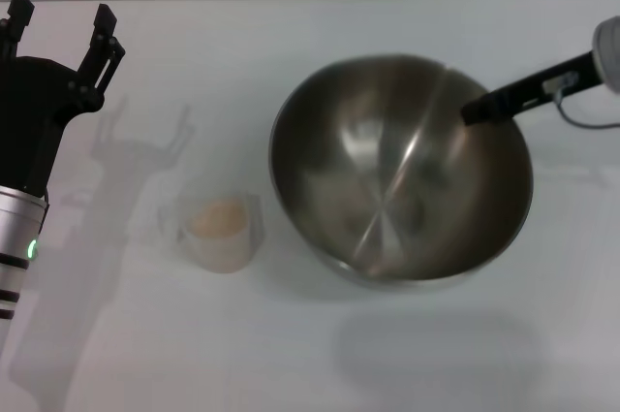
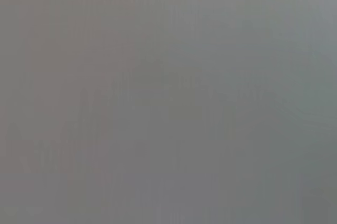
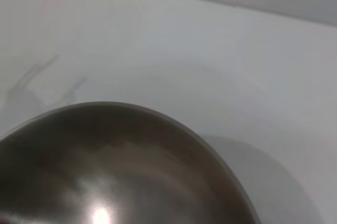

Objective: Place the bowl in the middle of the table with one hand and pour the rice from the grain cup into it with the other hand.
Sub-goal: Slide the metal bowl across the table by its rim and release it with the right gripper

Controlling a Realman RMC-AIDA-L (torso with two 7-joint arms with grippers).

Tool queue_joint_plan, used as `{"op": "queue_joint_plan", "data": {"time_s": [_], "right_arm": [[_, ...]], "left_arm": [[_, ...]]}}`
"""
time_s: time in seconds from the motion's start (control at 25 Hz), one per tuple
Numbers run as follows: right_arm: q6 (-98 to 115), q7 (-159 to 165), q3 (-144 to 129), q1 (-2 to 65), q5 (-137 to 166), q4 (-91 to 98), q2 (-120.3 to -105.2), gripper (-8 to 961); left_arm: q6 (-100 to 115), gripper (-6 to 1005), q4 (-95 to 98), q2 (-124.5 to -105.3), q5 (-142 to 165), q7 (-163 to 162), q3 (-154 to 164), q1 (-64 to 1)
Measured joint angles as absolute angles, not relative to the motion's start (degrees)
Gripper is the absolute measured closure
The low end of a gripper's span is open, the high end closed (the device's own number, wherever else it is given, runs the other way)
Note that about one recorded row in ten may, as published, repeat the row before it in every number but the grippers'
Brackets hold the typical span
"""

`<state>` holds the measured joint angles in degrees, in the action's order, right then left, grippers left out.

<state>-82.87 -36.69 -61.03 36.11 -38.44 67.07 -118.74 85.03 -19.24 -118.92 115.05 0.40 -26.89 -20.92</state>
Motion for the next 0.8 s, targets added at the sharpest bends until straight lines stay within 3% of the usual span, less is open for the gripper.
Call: {"op": "queue_joint_plan", "data": {"time_s": [0.8], "right_arm": [[-80.3, -36.6, -63.4, 39.8, -37.2, 56.9, -118.74, 926]], "left_arm": [[85.5, 145, -19.4, -118.92, 115.4, 0.2, -26.7, -20.1]]}}
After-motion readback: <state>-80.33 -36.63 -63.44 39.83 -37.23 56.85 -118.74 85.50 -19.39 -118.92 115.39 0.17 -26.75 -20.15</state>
